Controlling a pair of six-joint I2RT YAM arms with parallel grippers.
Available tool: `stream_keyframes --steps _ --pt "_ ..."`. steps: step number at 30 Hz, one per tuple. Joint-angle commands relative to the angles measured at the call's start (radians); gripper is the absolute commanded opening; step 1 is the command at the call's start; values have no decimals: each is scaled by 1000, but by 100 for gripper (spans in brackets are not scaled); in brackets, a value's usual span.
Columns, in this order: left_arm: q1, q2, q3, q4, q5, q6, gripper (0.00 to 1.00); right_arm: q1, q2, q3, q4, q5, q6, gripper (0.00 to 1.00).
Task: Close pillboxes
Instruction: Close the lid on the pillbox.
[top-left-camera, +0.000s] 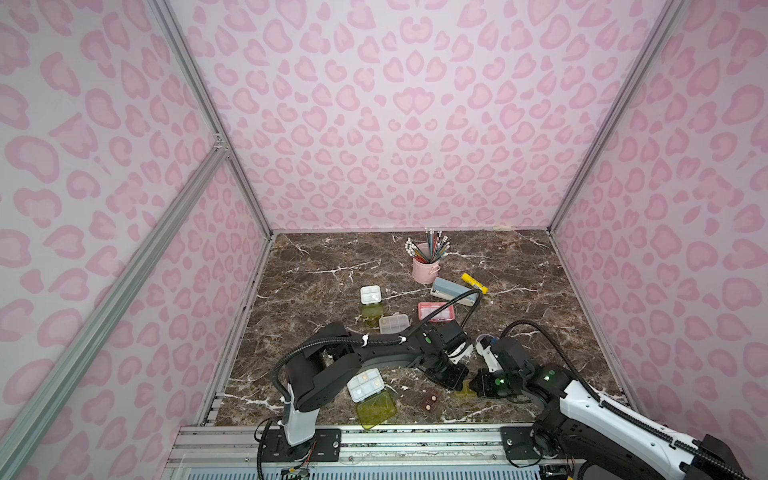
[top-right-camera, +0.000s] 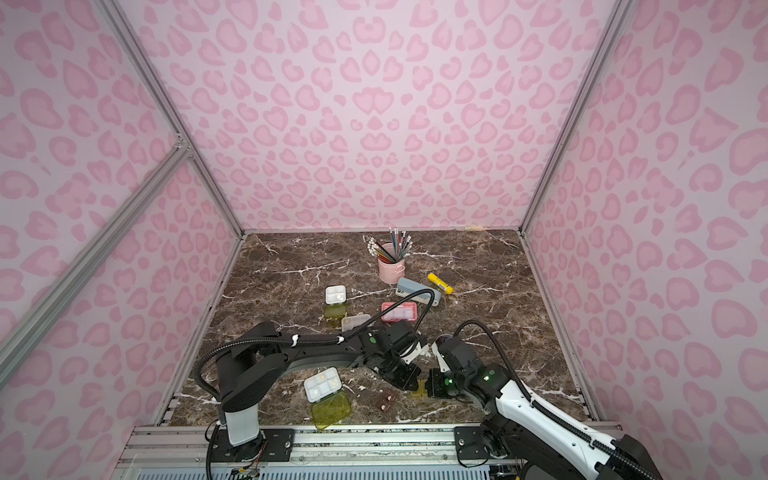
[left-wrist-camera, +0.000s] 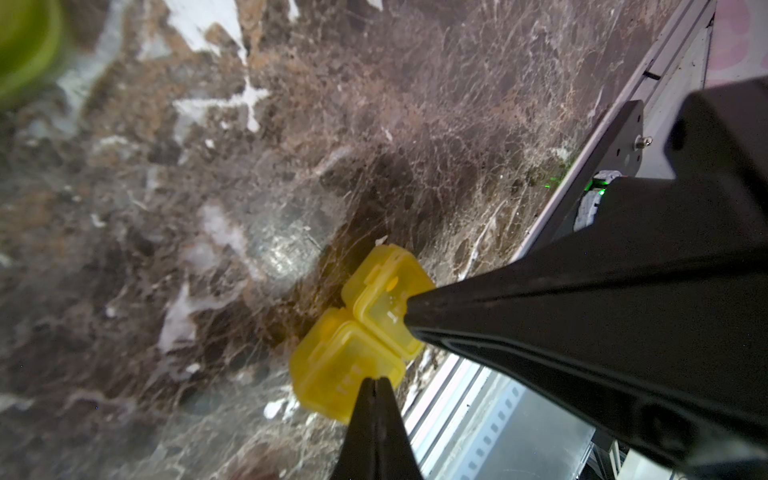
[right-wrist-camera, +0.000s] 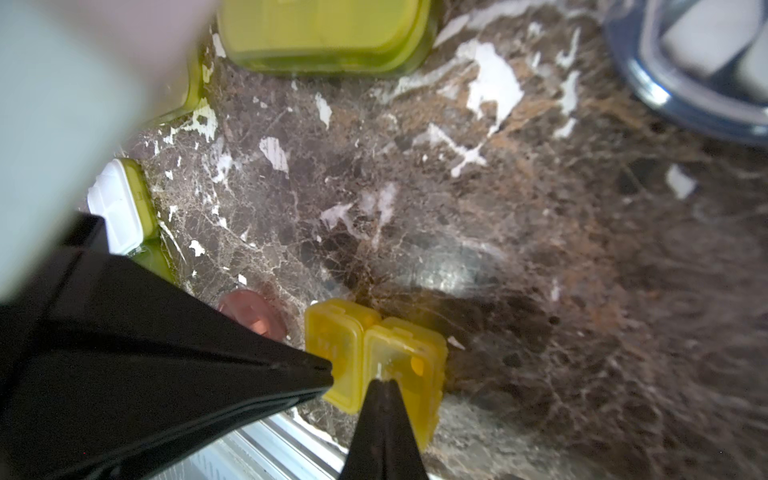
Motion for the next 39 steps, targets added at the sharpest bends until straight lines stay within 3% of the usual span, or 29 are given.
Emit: stream_keyframes --steps 1,29,39 --pt "1 4 -4 4 -8 1 3 1 3 -10 -28 13 1 0" --pt "45 -26 -78 1 -22 20 3 1 7 -13 -15 11 6 0" --pt "47 -26 -39 2 -12 20 3 1 12 -8 -10 9 9 0"
